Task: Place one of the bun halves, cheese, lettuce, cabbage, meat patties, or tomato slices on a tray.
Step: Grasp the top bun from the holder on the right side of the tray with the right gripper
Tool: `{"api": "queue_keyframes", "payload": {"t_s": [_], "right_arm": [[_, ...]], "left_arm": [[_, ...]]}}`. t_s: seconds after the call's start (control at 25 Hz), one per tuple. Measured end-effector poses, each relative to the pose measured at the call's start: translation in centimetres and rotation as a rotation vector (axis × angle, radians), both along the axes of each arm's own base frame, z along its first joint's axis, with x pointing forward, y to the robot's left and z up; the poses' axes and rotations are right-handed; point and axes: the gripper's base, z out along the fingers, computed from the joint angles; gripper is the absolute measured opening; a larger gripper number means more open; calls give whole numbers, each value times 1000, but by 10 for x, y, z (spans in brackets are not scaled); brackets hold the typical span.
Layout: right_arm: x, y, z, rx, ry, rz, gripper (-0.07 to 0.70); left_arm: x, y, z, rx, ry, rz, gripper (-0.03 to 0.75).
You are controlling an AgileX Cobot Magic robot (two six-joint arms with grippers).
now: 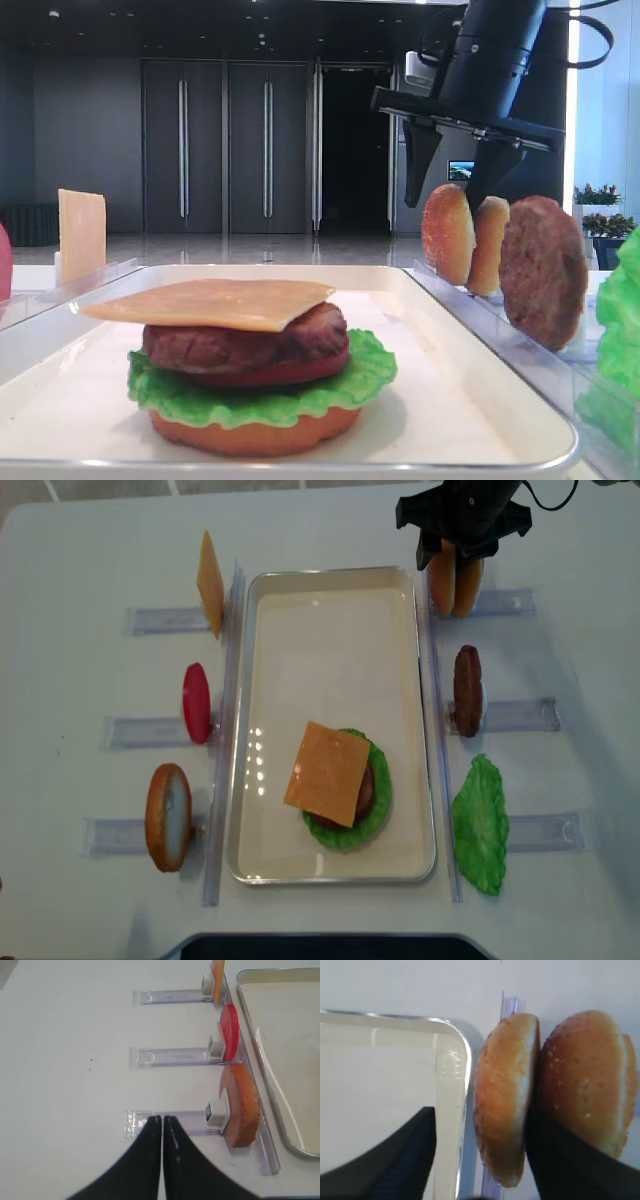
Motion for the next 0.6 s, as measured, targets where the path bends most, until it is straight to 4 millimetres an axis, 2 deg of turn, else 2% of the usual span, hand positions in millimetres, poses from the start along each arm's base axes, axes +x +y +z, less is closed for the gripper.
{"api": "queue_keyframes", "payload": {"t_s": [0.12,0.32,0.6], "right_arm": [[1,0,-3,-6,5,3,389],[2,-2,-5,-37,-3,12,223],[1,-2,-5,-40,-4,17,219]], "left_arm": [[0,0,0,0,0,0,0],[0,0,0,0,0,0,-1],[0,0,0,0,0,0,-1]]}}
